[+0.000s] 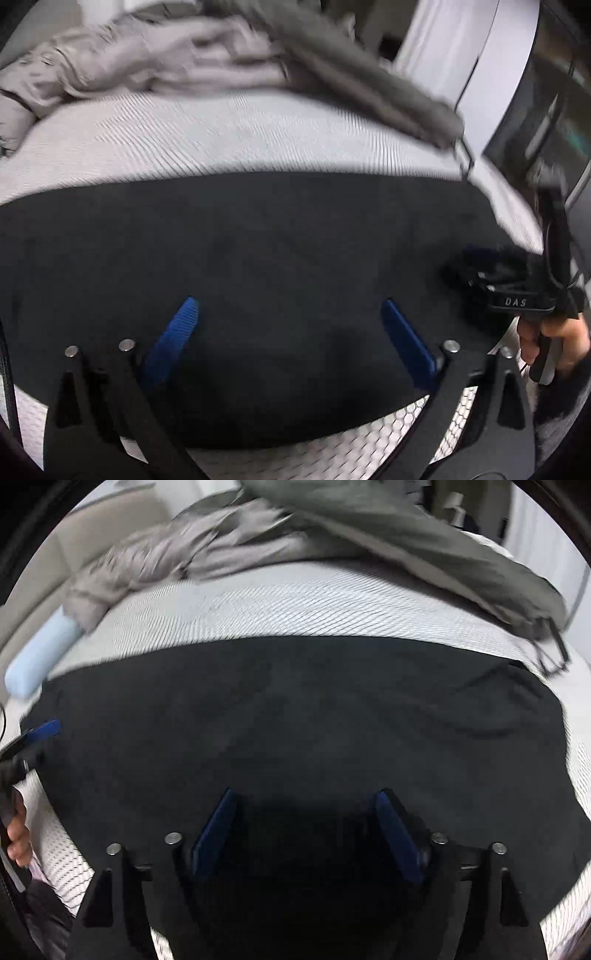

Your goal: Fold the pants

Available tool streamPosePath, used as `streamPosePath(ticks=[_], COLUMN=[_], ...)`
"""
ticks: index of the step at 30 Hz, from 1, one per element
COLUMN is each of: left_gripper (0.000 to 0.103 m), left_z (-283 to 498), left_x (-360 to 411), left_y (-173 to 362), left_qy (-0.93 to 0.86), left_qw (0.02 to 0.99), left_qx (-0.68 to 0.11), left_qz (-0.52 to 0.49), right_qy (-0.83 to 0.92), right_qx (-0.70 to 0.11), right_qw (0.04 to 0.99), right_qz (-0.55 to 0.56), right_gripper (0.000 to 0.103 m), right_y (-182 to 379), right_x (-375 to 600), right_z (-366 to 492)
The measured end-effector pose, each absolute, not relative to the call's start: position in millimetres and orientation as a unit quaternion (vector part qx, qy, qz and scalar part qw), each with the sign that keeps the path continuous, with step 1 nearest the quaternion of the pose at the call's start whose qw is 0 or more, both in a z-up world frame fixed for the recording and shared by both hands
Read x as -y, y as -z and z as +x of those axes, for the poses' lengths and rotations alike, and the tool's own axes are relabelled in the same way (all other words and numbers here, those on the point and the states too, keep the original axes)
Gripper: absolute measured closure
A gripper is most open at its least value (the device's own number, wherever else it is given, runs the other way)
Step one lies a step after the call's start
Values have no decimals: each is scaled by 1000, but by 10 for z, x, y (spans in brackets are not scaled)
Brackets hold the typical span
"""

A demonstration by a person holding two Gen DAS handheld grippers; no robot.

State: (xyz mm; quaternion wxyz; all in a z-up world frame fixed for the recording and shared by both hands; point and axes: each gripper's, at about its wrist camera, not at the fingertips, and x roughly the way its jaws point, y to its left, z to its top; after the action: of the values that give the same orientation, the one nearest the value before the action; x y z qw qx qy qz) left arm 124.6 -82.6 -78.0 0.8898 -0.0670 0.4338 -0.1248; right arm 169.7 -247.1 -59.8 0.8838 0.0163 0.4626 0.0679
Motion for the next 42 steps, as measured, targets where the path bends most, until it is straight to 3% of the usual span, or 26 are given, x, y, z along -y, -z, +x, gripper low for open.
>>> streamPosePath(ticks=[5, 8, 14, 22, 31, 34, 38, 42], left_gripper=[1, 1, 3, 3, 6, 6, 7, 8], left_z=[1325, 1346, 1343, 1721, 2271, 2332, 2307, 2283], left_x=[1191, 1184, 1060, 936, 1049, 820, 728, 767], left_y=[959, 969, 907, 570, 958, 945, 956, 918], left_qy=[91, 92, 80, 83, 82, 66, 96, 87], left_qw=[883, 880, 877, 886, 862, 867, 865, 866], left_qx=[-460, -465, -473, -454, -499, -494, -492, -491], left_qz=[1, -8, 6, -40, -6, -12, -2, 29], right_qy=[-57, 82, 168, 54, -12, 35, 235, 224], right_qx=[-468, -460, -442, -406, -454, -452, -452, -437], right_qw=[881, 881, 881, 912, 886, 886, 858, 871], right_qz=[-31, -78, 17, 30, -92, -100, -62, 32], right_gripper=[18, 16, 17, 21, 21, 21, 21, 25], right_y=[680, 734, 800, 319, 651, 673, 778, 752], right_x=[2528, 3112, 3988, 3270, 2183, 2500, 3542, 3923], right_z=[1687, 1528, 1379, 1444, 2009, 2030, 1932, 1789])
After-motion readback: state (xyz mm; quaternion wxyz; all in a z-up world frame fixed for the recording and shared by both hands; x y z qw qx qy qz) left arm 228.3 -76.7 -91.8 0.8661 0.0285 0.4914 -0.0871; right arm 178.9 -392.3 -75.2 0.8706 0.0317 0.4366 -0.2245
